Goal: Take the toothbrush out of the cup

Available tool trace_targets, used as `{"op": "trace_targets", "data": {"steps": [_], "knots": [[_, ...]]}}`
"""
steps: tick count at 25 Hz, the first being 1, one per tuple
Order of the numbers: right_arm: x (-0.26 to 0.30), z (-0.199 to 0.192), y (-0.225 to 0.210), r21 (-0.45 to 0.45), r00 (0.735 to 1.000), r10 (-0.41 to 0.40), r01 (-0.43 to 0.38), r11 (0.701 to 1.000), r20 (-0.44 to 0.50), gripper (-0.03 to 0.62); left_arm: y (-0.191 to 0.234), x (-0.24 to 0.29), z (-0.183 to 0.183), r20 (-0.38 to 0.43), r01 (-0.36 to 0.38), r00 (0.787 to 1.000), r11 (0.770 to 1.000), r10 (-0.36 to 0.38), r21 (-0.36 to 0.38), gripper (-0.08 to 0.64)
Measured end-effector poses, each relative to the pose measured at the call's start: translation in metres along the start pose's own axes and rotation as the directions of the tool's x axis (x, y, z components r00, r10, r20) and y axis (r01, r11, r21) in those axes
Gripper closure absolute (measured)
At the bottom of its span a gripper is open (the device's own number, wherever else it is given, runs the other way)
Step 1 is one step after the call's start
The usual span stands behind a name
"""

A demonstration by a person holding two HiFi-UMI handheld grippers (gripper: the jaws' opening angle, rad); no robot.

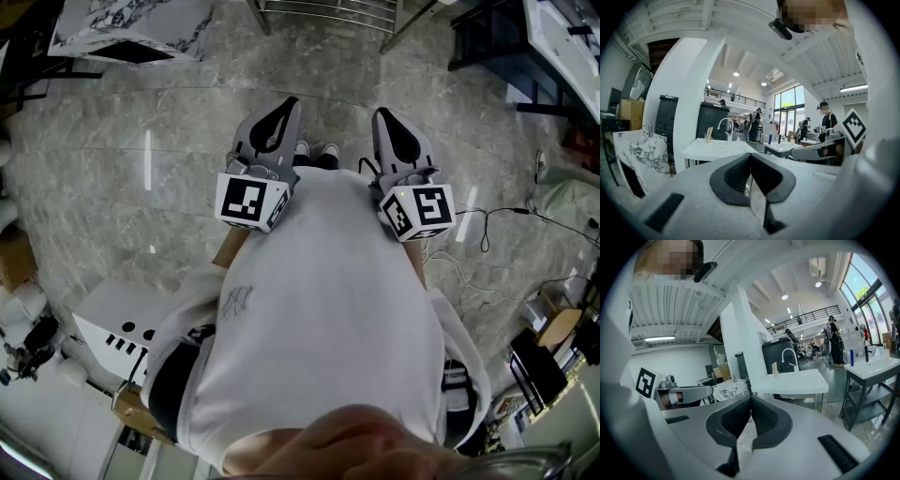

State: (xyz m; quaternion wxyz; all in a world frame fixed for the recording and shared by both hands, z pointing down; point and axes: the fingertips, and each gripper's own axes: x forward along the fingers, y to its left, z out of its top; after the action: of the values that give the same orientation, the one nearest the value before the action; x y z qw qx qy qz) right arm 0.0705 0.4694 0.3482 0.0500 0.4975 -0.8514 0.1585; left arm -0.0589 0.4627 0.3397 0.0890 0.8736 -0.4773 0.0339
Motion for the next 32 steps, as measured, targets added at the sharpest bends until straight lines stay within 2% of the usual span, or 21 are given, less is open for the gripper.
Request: {"op": "trace_targets", "data": {"steps": [10, 18, 23, 32], "knots": [[-0.007, 0.003, -0.007, -0.007, 1.0, 0.009, -0.009, 1.0, 0.015, 0.578, -0.013, 0.005, 0.002, 0.014, 0.006, 1.0, 1.0, -0.006, 0.014, 0.545], [-0.016, 0.003, -0.013, -0.02, 1.0, 0.016, -0.015, 1.0, 0.016, 0.578, -0.019, 0.005, 0.005, 0.028, -0.021, 0.999, 1.0, 0.021, 0.017, 0.545], [-0.027, 0.006, -0.019, -0.008, 0.999, 0.018, -0.017, 1.0, 0.05, 0.577, -0.028, 0.002, 0.007, 0.053, -0.039, 0.998, 0.999, 0.037, 0.036, 0.545], [-0.057, -0.002, -0.049, 0.028, 0.996, -0.033, 0.031, 0.999, 0.081, 0.577, -0.033, -0.009, 0.008, 0.088, -0.092, 0.992, 0.995, 0.089, 0.035, 0.545]]}}
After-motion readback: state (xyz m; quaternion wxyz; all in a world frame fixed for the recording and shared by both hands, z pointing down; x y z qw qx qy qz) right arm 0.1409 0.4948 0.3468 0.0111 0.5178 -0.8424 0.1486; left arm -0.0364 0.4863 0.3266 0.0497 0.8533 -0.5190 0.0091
